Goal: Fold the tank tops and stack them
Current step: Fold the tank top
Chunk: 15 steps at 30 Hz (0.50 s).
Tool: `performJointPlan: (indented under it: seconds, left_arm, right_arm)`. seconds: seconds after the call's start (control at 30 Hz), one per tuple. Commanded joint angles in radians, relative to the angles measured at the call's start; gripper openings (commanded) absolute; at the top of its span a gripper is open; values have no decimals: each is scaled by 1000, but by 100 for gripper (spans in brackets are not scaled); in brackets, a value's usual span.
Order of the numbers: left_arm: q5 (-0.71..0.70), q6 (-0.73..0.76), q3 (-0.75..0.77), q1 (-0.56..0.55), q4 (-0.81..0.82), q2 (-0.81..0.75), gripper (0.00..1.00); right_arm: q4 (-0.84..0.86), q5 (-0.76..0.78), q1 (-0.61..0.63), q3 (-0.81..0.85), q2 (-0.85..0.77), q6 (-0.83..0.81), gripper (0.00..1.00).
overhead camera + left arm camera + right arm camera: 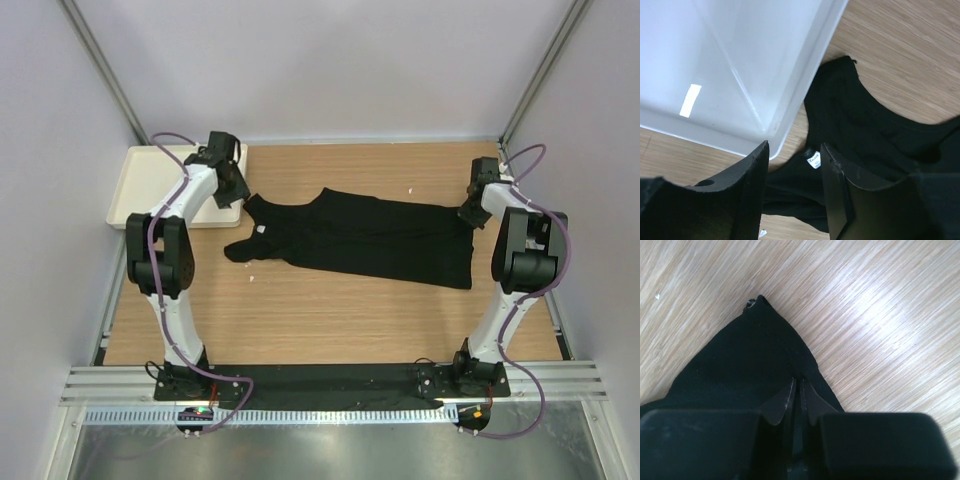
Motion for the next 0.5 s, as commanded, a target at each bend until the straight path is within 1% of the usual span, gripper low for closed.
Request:
performJointPlan:
  seconds: [0.0, 0.03, 0.07, 0.1, 0.2, 0.23, 0.27, 0.33, 0.37, 0.4, 0.47]
  left_arm:
    - [38, 4, 16, -24, 48, -32, 47]
    - [54, 16, 25, -35, 54, -28, 49]
    - [58, 24, 65, -61, 60, -21, 51]
    - [58, 34, 94, -77, 60, -12, 52]
    - [83, 68, 226, -147, 60, 65, 61]
    - [83, 70, 260, -162, 59, 109, 66]
    - [94, 68, 325, -185, 60, 135, 68]
    - [104, 58, 387, -203, 59, 206, 69]
    - [115, 45, 438, -214, 59, 224, 70]
    - [124, 42, 462, -219, 59, 246, 70]
    - [141, 29, 522, -229, 60, 304, 70]
  right_arm:
    - [26, -21, 1, 26, -46, -6, 15]
    - [28, -15, 1, 26, -49, -6, 18]
    - [26, -9, 1, 29, -53, -4, 24]
    - [26, -3, 0, 32, -56, -4, 27]
    - [17, 2, -5, 68, -62, -11, 28]
    - [13, 10, -9, 78, -62, -12, 28]
    - [7, 13, -12, 98, -62, -11, 30]
    - [11, 14, -20, 109, -59, -14, 36]
    - [22, 10, -23, 114, -56, -14, 41]
    - [29, 5, -25, 117, -44, -14, 42]
    - [43, -19, -34, 135, -27, -9, 43]
